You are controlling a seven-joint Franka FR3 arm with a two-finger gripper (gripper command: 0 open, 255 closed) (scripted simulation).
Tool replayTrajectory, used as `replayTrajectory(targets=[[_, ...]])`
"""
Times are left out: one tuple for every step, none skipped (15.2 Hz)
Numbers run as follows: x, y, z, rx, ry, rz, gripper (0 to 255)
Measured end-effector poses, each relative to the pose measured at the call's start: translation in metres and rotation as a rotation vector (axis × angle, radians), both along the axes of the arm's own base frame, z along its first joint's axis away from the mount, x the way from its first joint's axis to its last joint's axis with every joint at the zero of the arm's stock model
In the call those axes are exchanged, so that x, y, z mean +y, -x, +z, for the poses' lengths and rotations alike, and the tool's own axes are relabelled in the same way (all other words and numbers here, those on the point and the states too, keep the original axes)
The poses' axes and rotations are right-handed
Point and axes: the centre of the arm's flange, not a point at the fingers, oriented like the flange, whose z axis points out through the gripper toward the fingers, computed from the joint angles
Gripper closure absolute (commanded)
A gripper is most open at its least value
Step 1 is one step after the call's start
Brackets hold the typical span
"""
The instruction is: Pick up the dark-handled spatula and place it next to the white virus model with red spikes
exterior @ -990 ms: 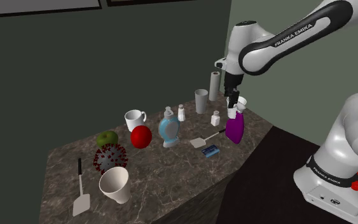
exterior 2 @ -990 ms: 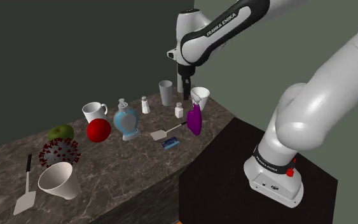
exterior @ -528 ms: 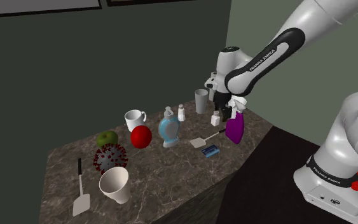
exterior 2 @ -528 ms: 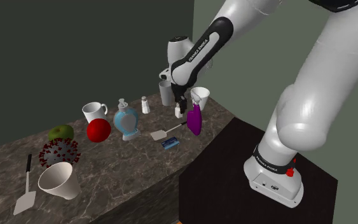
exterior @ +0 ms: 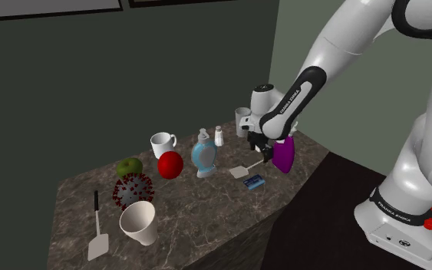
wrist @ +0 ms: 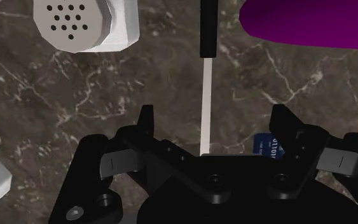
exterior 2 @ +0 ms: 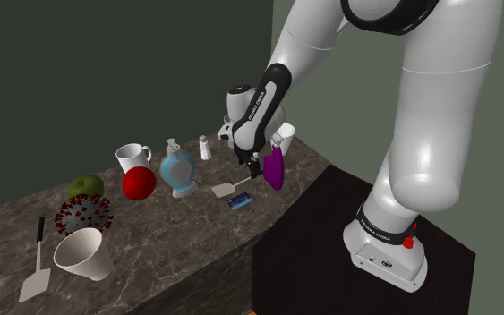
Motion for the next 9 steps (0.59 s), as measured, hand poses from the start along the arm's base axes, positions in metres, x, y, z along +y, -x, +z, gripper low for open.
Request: replayTrajectory(targets=[[0.001,0.001,-0.006,0.001,0.000,0.005,0],[0.001,0.000,-0.010,0.001,0.000,0.007,0],[0.001,0.001,-0.015,0.001,0.000,0.008,0],[0.000,0.001,-0.019,0.001,0.000,0.009,0],[0.000,0.002,-0.024,0.001,0.000,0.009,0],[0.000,0.002,-0.029,0.001,0.000,0.010,0],[0.000,0.002,-0.032,0.001,0.000,0.010,0],[0.000,0.002,-0.033,0.001,0.000,0.010,0],[0.000,0.002,-0.034,0.001,0.000,0.010,0]])
